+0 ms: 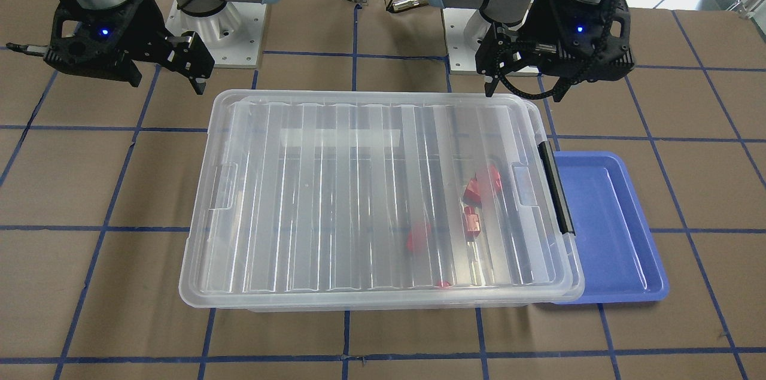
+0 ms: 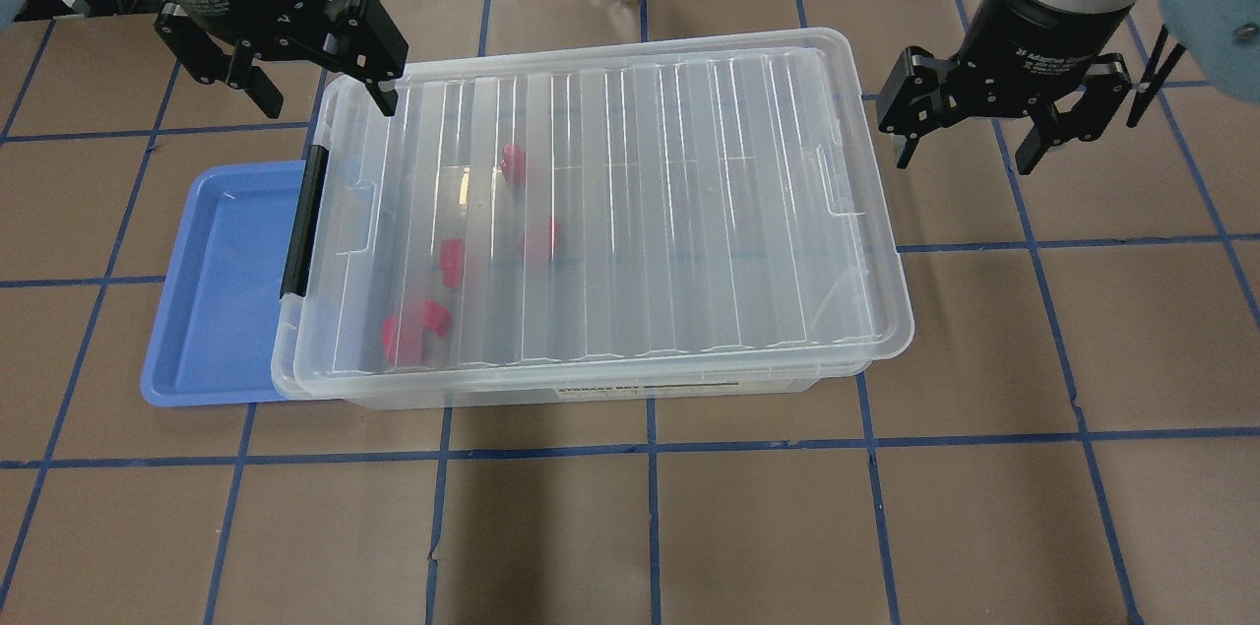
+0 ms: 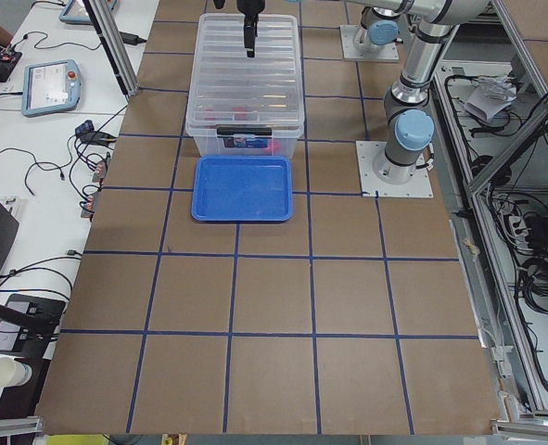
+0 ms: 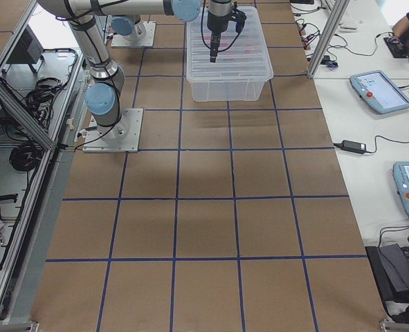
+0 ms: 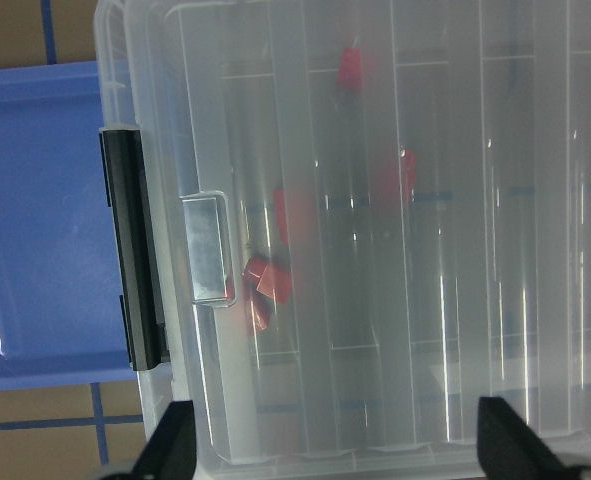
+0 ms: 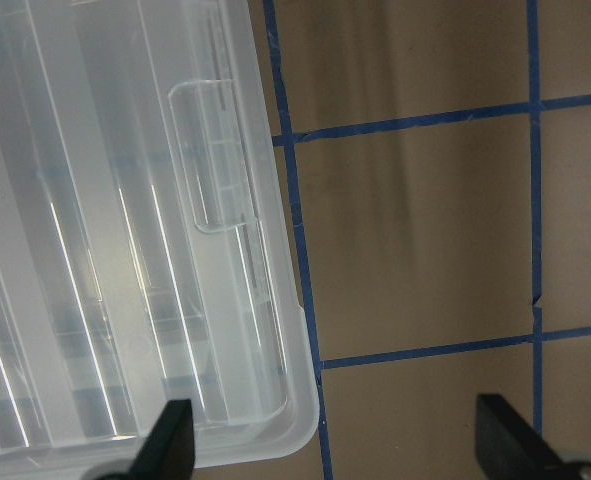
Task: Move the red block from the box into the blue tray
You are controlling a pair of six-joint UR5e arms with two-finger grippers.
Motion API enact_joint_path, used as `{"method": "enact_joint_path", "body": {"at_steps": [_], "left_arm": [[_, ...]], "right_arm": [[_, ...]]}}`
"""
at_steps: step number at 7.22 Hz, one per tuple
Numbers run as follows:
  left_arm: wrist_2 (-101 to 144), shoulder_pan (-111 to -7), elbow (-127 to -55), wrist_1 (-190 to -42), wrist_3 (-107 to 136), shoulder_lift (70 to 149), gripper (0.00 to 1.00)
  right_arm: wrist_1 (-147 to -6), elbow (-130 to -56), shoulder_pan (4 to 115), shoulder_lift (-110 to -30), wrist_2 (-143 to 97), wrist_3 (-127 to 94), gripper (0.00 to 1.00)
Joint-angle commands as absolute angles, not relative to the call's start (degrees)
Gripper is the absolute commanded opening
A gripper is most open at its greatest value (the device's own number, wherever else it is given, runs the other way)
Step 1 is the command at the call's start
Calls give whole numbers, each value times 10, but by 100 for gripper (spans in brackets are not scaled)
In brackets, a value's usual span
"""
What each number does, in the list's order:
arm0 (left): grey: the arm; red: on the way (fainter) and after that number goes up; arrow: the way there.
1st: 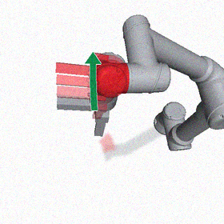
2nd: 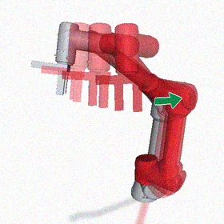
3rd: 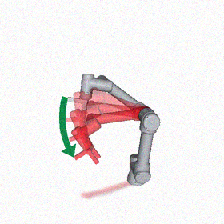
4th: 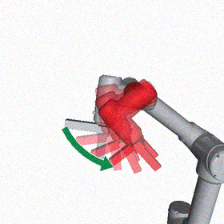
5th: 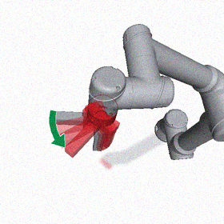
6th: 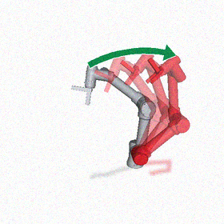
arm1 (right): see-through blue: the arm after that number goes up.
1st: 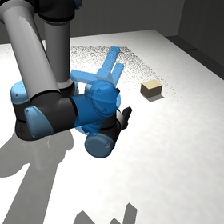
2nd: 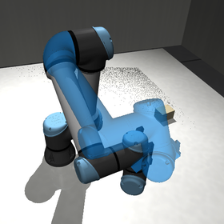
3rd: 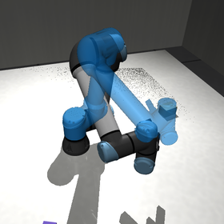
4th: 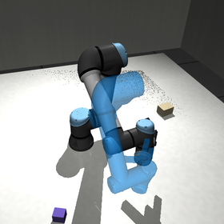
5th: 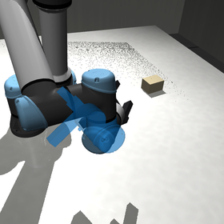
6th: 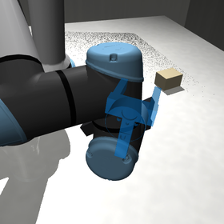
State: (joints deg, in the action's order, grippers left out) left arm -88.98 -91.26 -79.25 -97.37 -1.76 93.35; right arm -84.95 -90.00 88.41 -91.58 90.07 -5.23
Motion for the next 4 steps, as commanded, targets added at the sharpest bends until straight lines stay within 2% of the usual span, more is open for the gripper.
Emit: {"method": "enact_joint_path", "body": {"at_steps": [1, 4], "left_arm": [[-891, -913, -795, -974, -18, 928, 100], [-889, -913, -793, -973, -18, 930, 100]], "right_arm": [[-852, -900, 884, -916, 900, -50, 100], [-861, -900, 885, -917, 901, -50, 100]]}}
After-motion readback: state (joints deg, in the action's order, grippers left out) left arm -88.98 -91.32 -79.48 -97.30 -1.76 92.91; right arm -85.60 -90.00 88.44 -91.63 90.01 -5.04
